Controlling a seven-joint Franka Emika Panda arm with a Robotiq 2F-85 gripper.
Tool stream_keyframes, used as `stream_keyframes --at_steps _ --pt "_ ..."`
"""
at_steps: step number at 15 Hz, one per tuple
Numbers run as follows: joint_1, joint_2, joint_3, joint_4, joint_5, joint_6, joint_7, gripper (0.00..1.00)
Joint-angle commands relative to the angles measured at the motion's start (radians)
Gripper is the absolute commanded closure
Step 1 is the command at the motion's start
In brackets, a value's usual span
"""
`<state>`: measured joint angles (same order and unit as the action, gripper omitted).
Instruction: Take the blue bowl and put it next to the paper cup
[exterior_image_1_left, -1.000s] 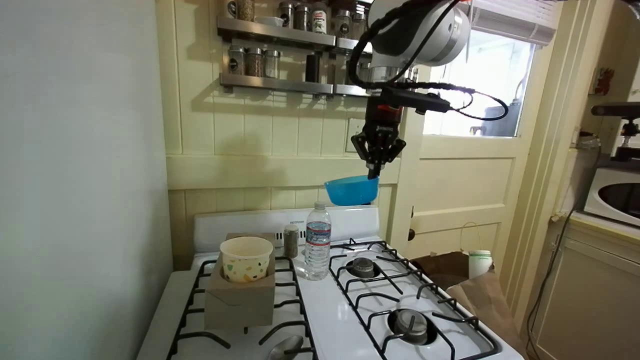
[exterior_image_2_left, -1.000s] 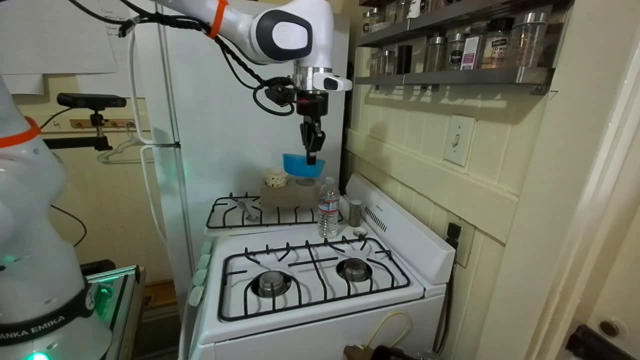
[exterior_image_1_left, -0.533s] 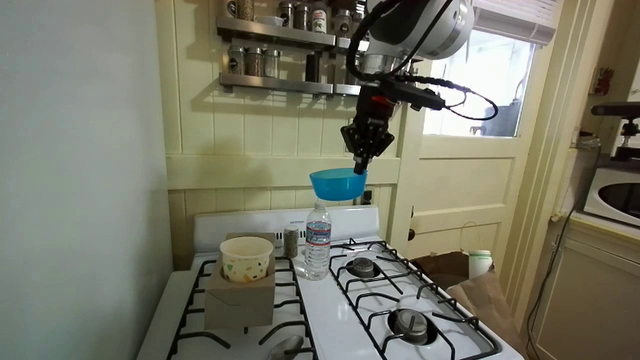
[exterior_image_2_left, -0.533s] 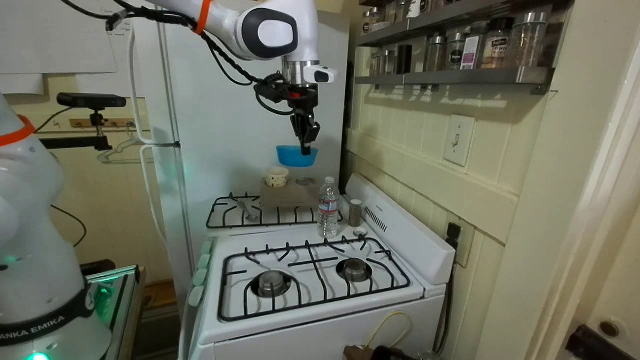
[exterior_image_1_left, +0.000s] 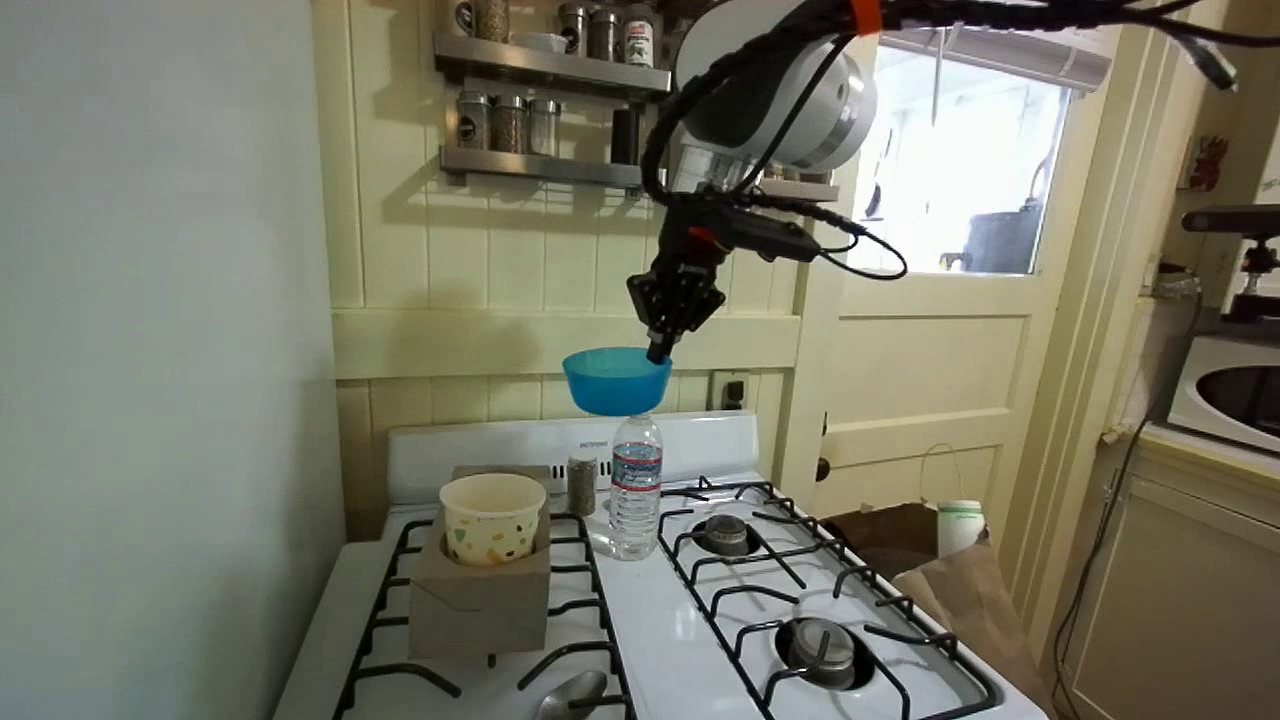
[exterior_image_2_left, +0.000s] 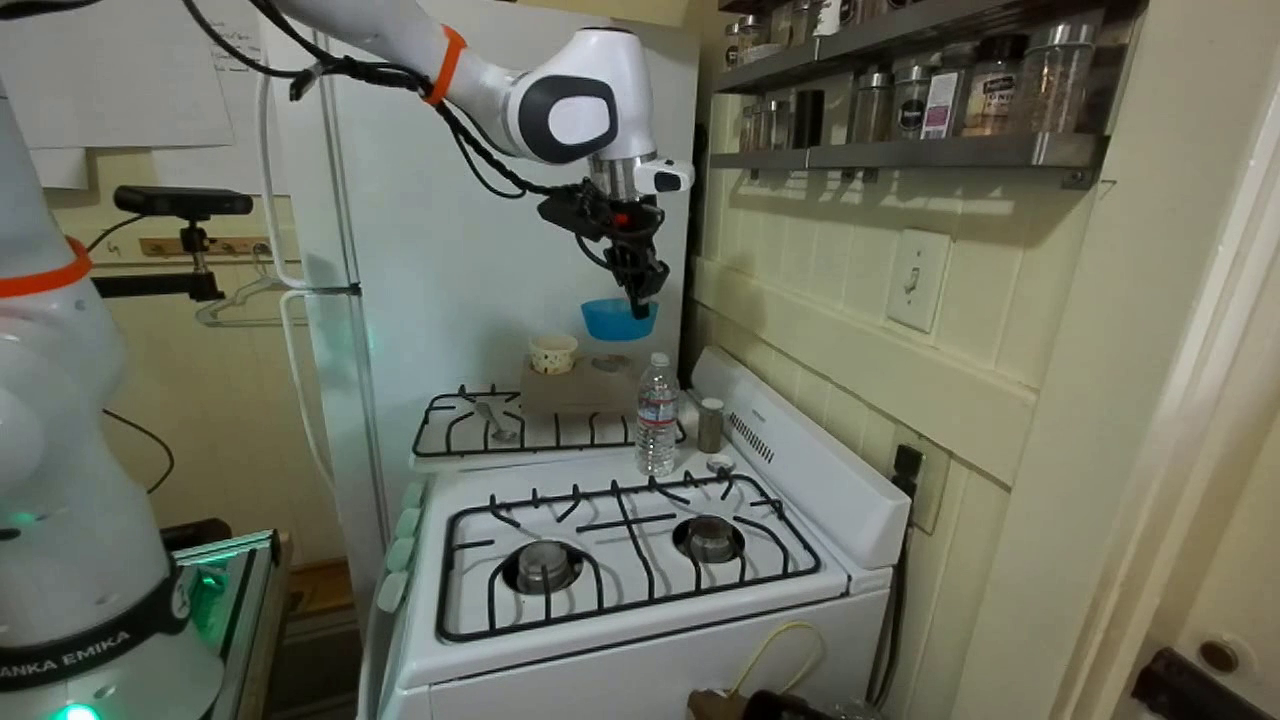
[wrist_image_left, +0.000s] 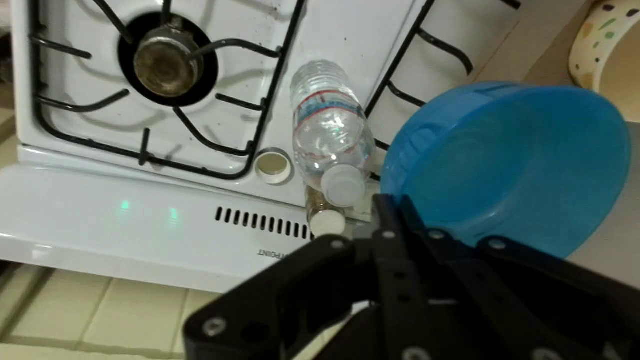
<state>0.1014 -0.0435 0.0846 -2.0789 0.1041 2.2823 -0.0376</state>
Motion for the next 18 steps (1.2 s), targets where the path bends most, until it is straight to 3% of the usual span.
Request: stream_keyframes --at_steps 1,11,18 --pt "0.02 0.116 0.023 0.097 0.063 0.02 -0.125 0.99" --pt "0.01 0.382 0.09 0.355 0.047 -0.096 -0.309 0.99" --pt "0.01 0.483 0.116 0.478 0.029 -0.186 -0.382 0.99"
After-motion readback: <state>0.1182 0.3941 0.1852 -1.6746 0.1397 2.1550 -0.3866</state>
